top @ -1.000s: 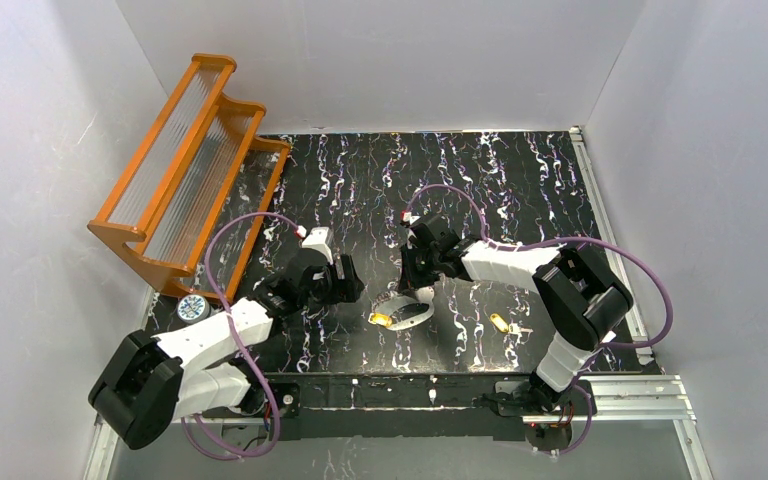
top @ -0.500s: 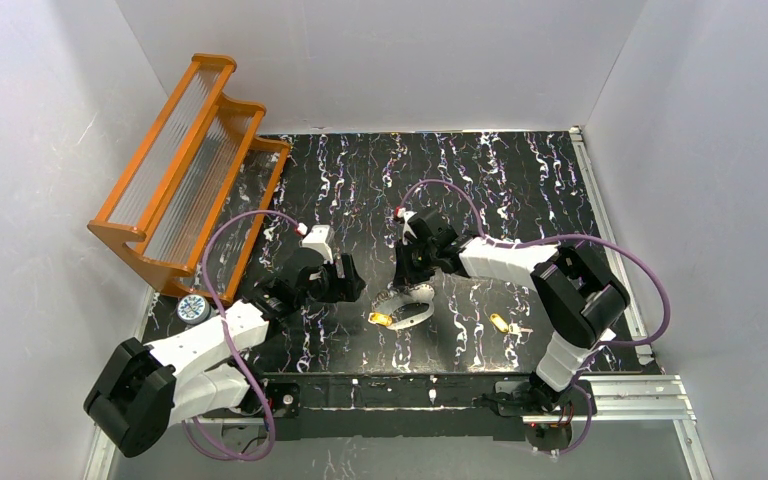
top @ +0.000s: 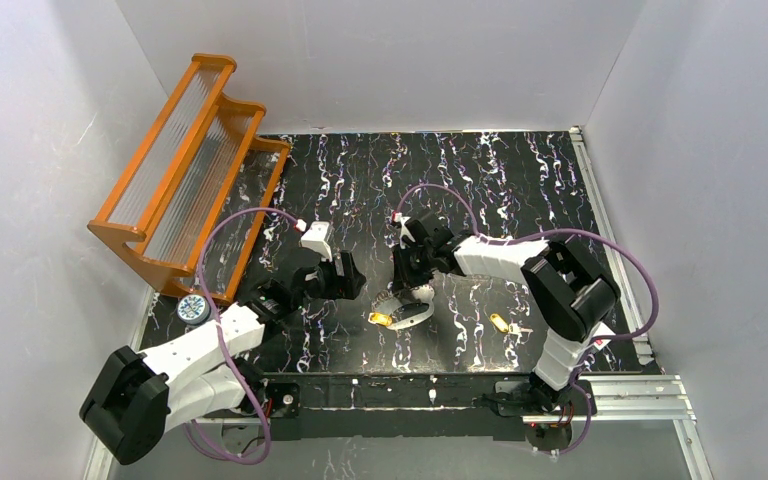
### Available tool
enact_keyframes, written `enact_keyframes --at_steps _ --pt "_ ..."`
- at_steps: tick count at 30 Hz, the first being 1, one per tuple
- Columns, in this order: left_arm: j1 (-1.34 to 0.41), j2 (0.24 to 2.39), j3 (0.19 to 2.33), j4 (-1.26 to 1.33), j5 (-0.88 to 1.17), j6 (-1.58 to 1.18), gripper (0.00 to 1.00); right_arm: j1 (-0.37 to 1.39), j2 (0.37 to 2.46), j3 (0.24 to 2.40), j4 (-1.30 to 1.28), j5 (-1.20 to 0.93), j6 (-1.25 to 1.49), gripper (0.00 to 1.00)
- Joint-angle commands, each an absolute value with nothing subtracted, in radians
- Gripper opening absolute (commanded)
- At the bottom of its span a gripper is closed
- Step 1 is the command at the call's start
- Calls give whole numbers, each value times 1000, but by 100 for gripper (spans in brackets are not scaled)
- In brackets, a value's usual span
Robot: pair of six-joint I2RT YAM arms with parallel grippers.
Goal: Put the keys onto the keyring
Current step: Pick up the keyring from the center of the board.
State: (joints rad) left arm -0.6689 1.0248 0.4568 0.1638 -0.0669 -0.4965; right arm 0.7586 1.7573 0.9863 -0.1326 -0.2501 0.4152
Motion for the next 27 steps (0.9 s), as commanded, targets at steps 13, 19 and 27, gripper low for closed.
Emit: enact_keyframes --at_steps 13,19,27 --pt "-663 901 401 330 70 -251 78 754 1569 1026 -182 -305 198 1" --pt "-662 867 380 419 223 -35 80 754 1433 969 -198 -389 -59 1" --pt "-662 940 418 459 509 261 49 753 1275 855 -109 -515 -260 1"
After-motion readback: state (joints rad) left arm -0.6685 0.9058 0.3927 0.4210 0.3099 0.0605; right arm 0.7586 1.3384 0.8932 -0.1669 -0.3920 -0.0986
